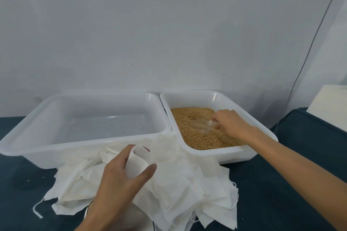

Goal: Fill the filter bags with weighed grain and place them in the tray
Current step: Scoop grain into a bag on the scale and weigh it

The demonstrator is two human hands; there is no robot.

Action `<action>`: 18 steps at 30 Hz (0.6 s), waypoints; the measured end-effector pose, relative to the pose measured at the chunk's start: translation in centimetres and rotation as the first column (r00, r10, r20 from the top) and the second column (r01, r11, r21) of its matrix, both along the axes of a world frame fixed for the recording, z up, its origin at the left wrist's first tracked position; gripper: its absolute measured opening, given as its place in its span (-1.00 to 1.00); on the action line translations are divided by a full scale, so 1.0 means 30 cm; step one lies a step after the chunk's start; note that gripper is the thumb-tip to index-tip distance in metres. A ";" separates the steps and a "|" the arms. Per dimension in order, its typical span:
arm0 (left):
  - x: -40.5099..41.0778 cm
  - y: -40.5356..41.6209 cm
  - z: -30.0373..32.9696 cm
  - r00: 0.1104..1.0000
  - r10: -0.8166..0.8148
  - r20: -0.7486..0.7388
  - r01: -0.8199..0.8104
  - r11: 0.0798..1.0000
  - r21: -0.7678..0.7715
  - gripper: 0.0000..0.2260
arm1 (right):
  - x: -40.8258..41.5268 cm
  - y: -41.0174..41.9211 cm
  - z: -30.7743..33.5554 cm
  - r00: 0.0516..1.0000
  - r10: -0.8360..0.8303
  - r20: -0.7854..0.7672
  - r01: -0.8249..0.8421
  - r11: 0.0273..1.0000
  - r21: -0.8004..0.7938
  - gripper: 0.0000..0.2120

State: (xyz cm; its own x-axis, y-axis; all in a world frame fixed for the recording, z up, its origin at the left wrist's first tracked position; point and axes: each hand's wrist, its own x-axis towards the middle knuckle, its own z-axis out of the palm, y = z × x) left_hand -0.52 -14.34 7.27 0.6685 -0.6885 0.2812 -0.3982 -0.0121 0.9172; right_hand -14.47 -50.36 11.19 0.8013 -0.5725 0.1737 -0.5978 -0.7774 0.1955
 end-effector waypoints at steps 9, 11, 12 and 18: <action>0.011 -0.005 -0.025 1.000 0.004 -0.012 -0.004 1.000 -0.025 -0.65 | -0.052 -0.007 -0.019 0.965 -0.097 0.243 0.047 0.978 0.204 -0.91; 0.012 -0.006 -0.030 1.000 0.000 -0.006 -0.001 1.000 -0.027 -0.65 | -0.064 -0.013 -0.017 0.960 -0.095 0.262 0.063 0.990 0.127 -0.88; 0.012 -0.007 -0.031 1.000 -0.001 -0.003 0.001 1.000 -0.028 -0.65 | -0.070 -0.015 -0.016 0.961 -0.094 0.259 0.075 0.994 0.082 -0.87; 0.003 -0.005 -0.026 1.000 -0.008 -0.002 0.008 0.999 -0.047 -0.60 | -0.103 -0.032 -0.014 0.931 -0.166 0.324 0.116 0.979 0.169 -0.85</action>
State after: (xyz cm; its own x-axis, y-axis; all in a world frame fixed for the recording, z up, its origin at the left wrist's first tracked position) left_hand -0.42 -14.49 6.49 0.6640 -0.6796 0.3119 -0.3961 0.0341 0.9176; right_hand -17.58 -51.32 10.76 0.6199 -0.7144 0.3246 -0.7146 -0.6849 -0.1427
